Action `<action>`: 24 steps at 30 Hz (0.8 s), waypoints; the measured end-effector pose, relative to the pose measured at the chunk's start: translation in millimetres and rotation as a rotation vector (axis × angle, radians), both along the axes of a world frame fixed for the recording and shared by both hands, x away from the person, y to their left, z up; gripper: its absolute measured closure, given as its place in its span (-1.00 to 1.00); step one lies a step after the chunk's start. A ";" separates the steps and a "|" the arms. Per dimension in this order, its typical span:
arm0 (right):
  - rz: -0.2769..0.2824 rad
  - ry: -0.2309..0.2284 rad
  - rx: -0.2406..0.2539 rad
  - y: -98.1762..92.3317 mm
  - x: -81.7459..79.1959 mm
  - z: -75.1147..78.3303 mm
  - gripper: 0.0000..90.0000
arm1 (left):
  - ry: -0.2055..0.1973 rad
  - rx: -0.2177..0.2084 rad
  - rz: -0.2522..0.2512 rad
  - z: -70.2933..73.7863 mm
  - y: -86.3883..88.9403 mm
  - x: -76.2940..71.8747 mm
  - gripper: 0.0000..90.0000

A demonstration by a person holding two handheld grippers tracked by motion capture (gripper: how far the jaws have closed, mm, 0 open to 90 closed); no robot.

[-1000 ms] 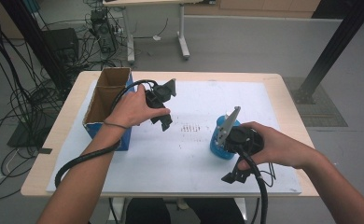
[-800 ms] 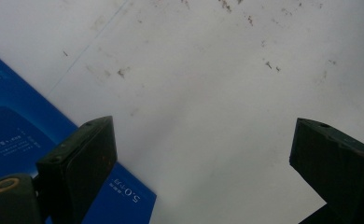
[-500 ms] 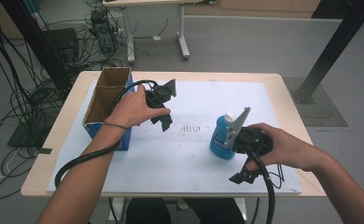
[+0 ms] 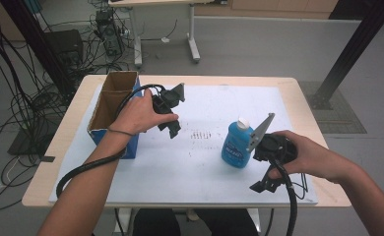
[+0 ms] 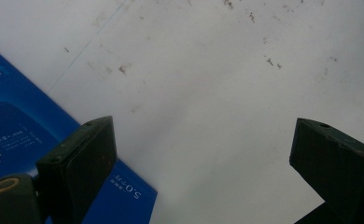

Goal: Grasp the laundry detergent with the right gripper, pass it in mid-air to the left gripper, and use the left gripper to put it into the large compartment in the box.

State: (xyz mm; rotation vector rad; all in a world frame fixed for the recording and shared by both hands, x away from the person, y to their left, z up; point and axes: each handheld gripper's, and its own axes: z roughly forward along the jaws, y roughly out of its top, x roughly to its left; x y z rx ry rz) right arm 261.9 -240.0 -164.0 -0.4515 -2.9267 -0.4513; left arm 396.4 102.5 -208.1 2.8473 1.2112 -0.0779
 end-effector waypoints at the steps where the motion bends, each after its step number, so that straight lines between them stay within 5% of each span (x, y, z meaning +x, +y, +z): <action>1: -0.005 0.001 -0.002 -1.6 0.2 -0.6 -0.84 | 0.000 0.001 -0.001 0.2 0.3 0.1 -0.83; 24: -0.157 0.012 -0.016 -42.5 6.4 -19.6 -0.84 | -0.002 -0.002 -0.002 1.7 0.7 2.4 -0.83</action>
